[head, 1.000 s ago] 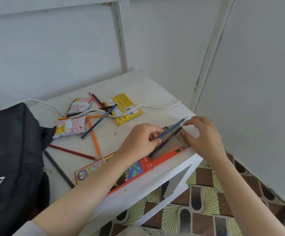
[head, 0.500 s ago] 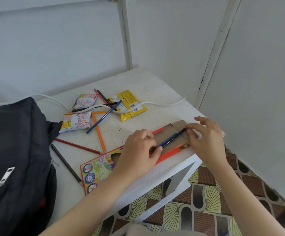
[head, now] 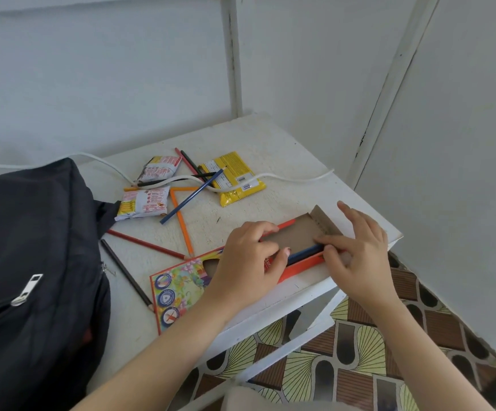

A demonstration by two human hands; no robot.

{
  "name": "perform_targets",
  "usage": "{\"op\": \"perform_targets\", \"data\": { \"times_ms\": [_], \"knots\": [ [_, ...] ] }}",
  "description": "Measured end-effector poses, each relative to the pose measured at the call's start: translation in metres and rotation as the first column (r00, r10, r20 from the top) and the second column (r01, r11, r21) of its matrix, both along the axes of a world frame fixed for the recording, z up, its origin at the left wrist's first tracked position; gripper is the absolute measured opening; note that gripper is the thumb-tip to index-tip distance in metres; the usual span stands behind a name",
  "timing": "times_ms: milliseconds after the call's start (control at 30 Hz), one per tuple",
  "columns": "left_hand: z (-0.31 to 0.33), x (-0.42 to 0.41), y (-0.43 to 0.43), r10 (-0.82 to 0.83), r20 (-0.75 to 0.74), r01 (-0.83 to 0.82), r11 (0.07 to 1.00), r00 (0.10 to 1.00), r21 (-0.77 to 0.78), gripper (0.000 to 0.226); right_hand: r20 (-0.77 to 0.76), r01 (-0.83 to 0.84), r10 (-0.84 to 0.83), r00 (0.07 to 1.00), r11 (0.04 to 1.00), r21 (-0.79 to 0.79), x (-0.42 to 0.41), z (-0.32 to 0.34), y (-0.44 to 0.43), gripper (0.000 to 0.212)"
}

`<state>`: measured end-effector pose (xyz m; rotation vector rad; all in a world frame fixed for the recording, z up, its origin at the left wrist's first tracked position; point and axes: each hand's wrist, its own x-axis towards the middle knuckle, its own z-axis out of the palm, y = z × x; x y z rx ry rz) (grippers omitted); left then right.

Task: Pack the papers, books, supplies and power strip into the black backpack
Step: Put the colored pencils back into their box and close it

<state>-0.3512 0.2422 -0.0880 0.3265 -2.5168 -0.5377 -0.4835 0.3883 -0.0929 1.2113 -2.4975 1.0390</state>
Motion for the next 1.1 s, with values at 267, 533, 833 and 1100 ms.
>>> {"op": "perform_targets", "data": {
  "times_ms": [267, 533, 833, 1100],
  "knots": [
    [0.046, 0.032, -0.046, 0.071, 0.162, -0.100, 0.978, 0.984, 0.181, 0.016, -0.042, -0.083, 0.081, 0.996, 0.995, -0.053, 0.018, 0.024, -0.045, 0.021],
    [0.063, 0.082, -0.107, 0.322, 0.549, -0.272, 0.946, 0.771, -0.173, 0.026, -0.036, -0.277, 0.309, 0.950, 0.893, 0.354, 0.064, 0.036, -0.132, 0.026],
    [0.048, 0.089, -0.120, 0.315, 0.608, -0.255, 0.949, 0.728, -0.186, 0.018, 0.153, -0.327, 0.295, 0.943, 0.747, 0.578, 0.086, 0.033, -0.183, 0.027],
    [0.041, 0.083, -0.121, 0.351, 0.371, -0.354, 0.933, 0.860, -0.062, 0.013, 0.224, -0.314, 0.241, 0.944, 0.866, 0.390, 0.050, 0.053, -0.167, 0.034]
  ]
}}
